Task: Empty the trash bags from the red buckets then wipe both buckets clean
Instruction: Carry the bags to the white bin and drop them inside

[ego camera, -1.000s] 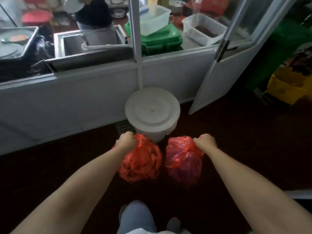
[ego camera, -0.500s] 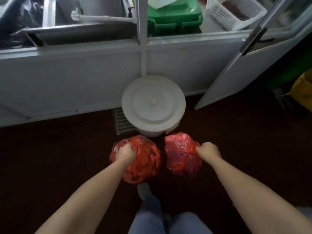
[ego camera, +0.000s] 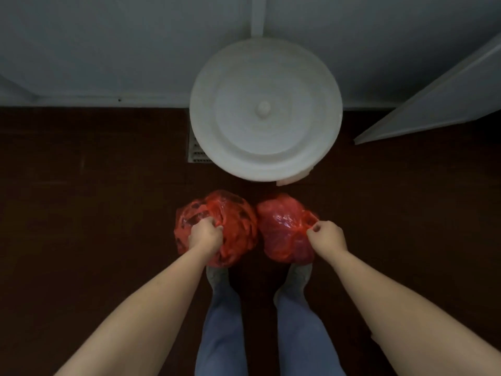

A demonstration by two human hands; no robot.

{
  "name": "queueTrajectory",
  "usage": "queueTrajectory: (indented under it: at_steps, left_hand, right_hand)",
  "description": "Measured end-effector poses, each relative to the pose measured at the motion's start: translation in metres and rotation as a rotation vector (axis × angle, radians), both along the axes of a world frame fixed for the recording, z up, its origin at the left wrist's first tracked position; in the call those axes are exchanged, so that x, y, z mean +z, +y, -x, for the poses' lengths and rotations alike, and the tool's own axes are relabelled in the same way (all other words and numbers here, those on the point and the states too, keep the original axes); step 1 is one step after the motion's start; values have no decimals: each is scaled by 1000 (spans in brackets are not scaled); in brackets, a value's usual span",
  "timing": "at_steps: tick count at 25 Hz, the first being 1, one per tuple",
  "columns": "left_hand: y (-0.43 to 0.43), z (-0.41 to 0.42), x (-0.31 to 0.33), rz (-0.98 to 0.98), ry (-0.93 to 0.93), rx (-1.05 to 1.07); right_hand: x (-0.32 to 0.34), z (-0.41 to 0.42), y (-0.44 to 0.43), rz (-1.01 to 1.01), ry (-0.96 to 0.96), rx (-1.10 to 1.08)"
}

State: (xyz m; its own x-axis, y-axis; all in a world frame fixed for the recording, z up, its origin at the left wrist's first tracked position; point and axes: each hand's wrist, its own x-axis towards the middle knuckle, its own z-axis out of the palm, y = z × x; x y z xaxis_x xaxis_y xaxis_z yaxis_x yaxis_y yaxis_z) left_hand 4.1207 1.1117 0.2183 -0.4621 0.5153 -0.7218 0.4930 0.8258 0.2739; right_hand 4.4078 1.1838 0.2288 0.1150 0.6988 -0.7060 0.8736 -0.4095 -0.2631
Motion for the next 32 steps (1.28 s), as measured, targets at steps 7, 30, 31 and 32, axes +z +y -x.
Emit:
queueTrajectory:
  at_steps: [7, 30, 31, 32]
  left_hand:
    - [9, -25, -125, -12, -10, 29]
    - [31, -12, -177, 40, -138, -96]
    - [33, -12, -164, 33, -128, -103]
    - [37, -11, -148, 24, -116, -108]
  right_hand:
    - [-125, -15, 18, -13, -27, 30]
    - [-183, -30, 44, -53, 39, -29]
    - [-173, -28, 48, -63, 46, -35]
    - [-158, -26, 53, -70, 60, -43]
